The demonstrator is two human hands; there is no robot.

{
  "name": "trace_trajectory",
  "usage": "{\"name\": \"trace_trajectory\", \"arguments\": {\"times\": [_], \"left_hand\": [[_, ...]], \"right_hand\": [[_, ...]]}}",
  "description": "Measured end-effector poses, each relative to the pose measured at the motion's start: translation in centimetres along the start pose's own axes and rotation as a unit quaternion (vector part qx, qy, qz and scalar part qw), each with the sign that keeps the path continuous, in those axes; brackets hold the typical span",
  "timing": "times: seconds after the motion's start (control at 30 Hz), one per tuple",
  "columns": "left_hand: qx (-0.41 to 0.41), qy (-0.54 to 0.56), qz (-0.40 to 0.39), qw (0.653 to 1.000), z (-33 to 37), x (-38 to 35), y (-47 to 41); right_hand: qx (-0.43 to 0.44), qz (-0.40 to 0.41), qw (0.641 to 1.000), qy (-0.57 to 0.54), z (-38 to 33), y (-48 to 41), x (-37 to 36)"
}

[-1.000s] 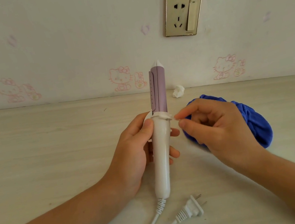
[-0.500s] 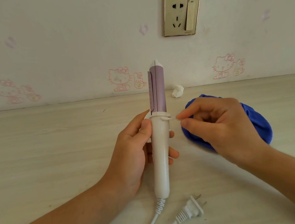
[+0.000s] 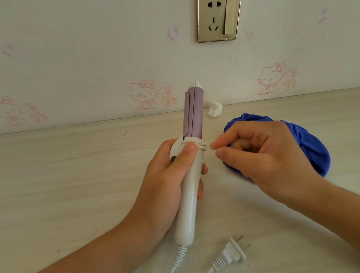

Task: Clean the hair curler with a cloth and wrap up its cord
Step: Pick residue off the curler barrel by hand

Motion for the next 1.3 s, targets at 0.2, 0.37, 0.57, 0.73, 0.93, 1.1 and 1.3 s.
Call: {"name": "trace_trajectory", "arguments": {"times": [0.2, 0.37, 0.57, 0.73, 0.93, 1.1, 1.3], "left_hand": [[-0.022, 0.031, 0.031, 0.999, 0.1, 0.4, -0.4], [-0.014, 0.028, 0.034, 0.999, -0.2, 0.5, -0.4], [0.009, 0.05, 0.039, 0.998, -0.4, 0.6, -0.7], [0.015, 0.049, 0.052, 0.997, -0.4, 0.8, -0.6], [0.029, 0.052, 0.068, 0.996, 0.0, 0.7, -0.5], [0.043, 0.049, 0.062, 0.996, 0.0, 0.7, -0.4], [0.032, 0.026, 0.056, 0.998, -0.1, 1.0, -0.8]], "right_hand": [[0.007, -0.008, 1.0, -0.009, 0.2, 0.1, -0.1], [0.0, -0.02, 0.999, -0.032, 0.2, 0.3, -0.5], [0.008, -0.065, 0.998, -0.019, 0.2, 0.9, -1.4], [0.001, -0.159, 0.987, -0.018, 0.1, 2.6, -3.5], [0.015, -0.087, 0.996, -0.003, 0.2, 1.6, -2.3], [0.046, -0.139, 0.989, 0.018, -0.6, 3.1, -3.8], [0.031, -0.123, 0.992, 0.019, -0.5, 2.0, -2.5]]}}
Point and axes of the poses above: each hand's wrist, its own y-axis away from the middle knuckle, its own x-axis out of the back of the hand, z = x × y, the point moved 6 cm from there along -y, towards the middle knuckle, and after that the axes turned 14 degrees about z, right-handed, at the moved point
